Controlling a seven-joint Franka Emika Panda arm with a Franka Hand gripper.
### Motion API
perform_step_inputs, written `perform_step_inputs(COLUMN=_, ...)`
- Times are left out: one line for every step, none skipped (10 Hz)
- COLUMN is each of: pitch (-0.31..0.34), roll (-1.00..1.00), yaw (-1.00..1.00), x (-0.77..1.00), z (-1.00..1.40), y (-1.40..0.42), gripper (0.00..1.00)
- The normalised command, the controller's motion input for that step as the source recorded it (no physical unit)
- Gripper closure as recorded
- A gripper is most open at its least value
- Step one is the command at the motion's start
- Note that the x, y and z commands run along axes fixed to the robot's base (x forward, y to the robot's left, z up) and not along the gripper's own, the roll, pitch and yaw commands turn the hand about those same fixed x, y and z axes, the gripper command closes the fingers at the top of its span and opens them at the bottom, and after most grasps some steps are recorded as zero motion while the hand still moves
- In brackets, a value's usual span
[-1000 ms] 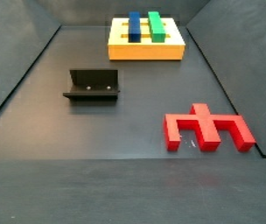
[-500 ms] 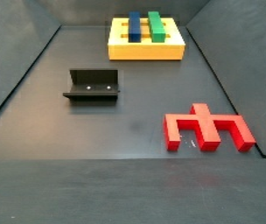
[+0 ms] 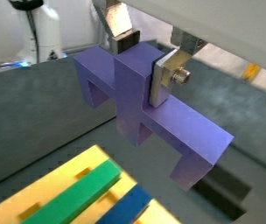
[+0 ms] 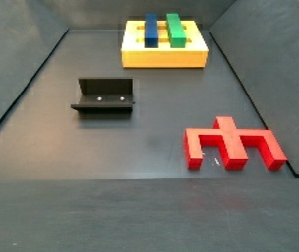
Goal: Pick up the purple object. Move up. Place the purple object on the fixture. Regrasp the purple object. Move to above the board. Insert the purple object.
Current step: Move to above the board, then insert the purple object.
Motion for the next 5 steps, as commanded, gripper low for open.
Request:
perform_step_inputs(pitch=0.021, roll=-1.00, yaw=-0.01, x=-0.07, z=0.00, y=0.04, gripper=1.00)
perform_step_inputs(pitch=-0.007, roll=-0.70, yaw=-0.01, x=-0.07, z=0.01, y=0.04, gripper=1.00)
perform_step_inputs(pitch=-0.023, roll=-0.48, yaw=-0.01, x=-0.06, z=-0.01, y=0.03, gripper=1.00)
perform_step_inputs(pitch=-0.023, roll=-0.25, yaw=0.00, x=-0.04, z=0.00, y=0.01, gripper=1.00)
perform_step_inputs(pitch=0.000, roll=0.00, yaw=0.00, x=0.00, z=-0.05, y=-0.01, gripper=1.00)
